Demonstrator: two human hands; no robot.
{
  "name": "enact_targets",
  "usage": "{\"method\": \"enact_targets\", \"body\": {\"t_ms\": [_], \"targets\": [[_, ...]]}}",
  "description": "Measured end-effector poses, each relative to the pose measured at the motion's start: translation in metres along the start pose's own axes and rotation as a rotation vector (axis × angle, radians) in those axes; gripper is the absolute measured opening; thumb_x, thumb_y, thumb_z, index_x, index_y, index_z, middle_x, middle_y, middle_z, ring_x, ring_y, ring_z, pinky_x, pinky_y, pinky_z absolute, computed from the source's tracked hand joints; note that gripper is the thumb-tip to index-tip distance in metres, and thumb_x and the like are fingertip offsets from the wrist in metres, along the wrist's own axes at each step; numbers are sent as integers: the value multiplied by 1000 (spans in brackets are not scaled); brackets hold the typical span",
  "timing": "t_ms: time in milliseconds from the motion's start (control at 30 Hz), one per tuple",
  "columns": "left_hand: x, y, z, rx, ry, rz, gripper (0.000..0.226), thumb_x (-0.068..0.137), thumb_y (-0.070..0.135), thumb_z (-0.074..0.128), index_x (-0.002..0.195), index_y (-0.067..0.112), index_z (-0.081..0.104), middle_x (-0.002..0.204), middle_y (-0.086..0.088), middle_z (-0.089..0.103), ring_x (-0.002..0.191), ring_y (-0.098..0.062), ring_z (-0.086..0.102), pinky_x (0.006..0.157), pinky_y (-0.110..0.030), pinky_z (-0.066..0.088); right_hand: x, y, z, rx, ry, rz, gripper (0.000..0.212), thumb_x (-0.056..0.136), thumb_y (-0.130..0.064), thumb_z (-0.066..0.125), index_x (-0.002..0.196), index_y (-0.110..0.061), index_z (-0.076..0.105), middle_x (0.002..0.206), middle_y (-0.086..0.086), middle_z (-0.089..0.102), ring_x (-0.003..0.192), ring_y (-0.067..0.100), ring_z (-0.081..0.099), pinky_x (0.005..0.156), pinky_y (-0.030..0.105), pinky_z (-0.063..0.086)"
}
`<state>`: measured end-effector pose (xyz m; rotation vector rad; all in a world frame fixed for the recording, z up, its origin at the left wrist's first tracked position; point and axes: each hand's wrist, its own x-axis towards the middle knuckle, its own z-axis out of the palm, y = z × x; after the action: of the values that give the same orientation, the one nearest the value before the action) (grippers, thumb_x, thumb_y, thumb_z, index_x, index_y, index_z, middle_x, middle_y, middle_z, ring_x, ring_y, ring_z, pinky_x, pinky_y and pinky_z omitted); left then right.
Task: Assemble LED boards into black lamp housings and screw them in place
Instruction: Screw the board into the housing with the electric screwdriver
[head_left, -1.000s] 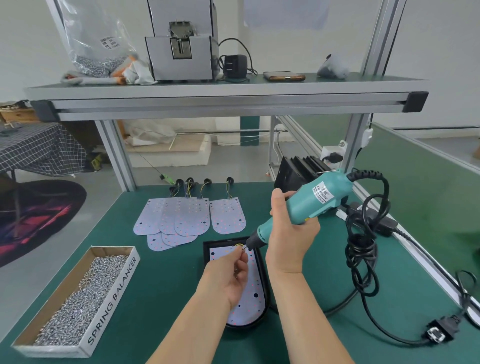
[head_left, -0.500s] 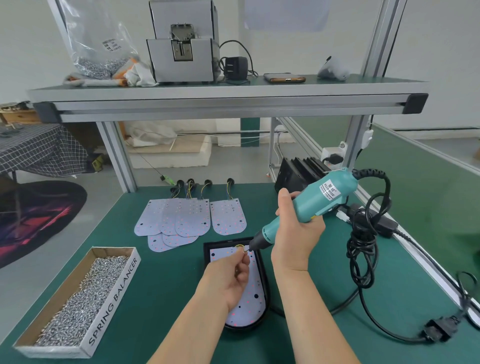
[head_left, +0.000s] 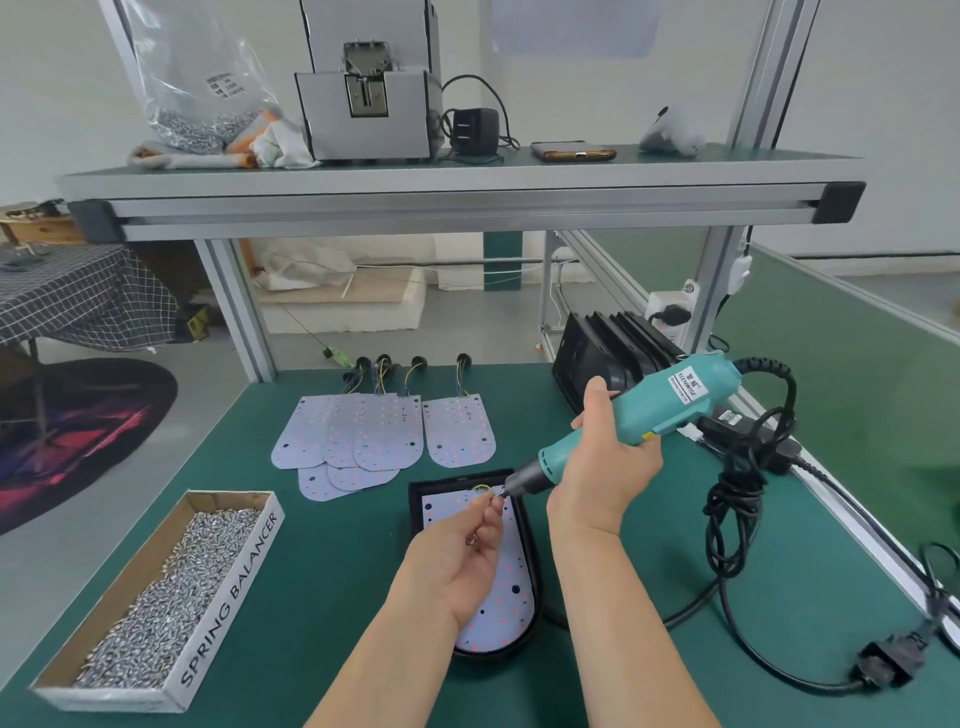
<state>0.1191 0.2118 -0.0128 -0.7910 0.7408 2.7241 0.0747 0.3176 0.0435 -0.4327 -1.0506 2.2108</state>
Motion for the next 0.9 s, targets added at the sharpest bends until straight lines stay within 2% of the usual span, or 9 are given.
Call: {"method": "enact_targets", "body": {"t_ms": [167,300,567,733,800,867,900], "targets": [[-4,-3,4,-2,-31,-18,14,97,-6,53,95,-11,65,71,-15,64,49,-11,55,39,-14,44,-1,-4,1,-4,-15,-15,22,79,-28,79,80,-19,58,56,-11,59,54,7,55,53,16,47],[-6,-7,7,-5,-67,16,12,97,-6,52,99,-11,64,75,-16,65,55,-13,58,44,-15,47,4,-9,-1,7,10,-5,22,81,-24,78,82,-18,57,56,-11,58,53,7,55,52,16,47],[-6,-8,2,189,-140,147,19,98,-9,48,104,-5,65,80,-10,71,61,-10,63,55,-15,53,9,-15,-5,30,26,26,24,81,-26,77,83,-18,54,55,-10,55,52,6,51,49,17,46],[-13,1,-1,327,-129,176,21,92,-7,59,108,-1,70,81,-11,72,62,-11,66,57,-16,55,14,-19,-5,45,23,31,24,81,-26,78,86,-19,55,56,-10,56,53,6,53,51,17,47],[-12,9,-10,542,0,305,16,90,2,67,103,5,73,75,-4,70,60,-11,62,54,-20,51,15,-20,-5,48,11,22,24,81,-27,78,85,-19,56,56,-10,56,54,6,53,51,17,47],[-10,26,-27,948,322,555,7,88,21,73,92,16,73,77,5,70,72,-15,63,61,-28,49,17,-22,-5,49,-9,7,22,81,-25,77,83,-20,56,56,-10,56,54,6,53,51,16,47],[-10,36,-36,1139,487,639,15,86,33,75,87,19,70,80,6,69,79,-18,63,66,-32,49,17,-22,-5,47,-21,-1,22,81,-24,77,81,-21,56,56,-10,55,53,6,53,50,16,46]]}}
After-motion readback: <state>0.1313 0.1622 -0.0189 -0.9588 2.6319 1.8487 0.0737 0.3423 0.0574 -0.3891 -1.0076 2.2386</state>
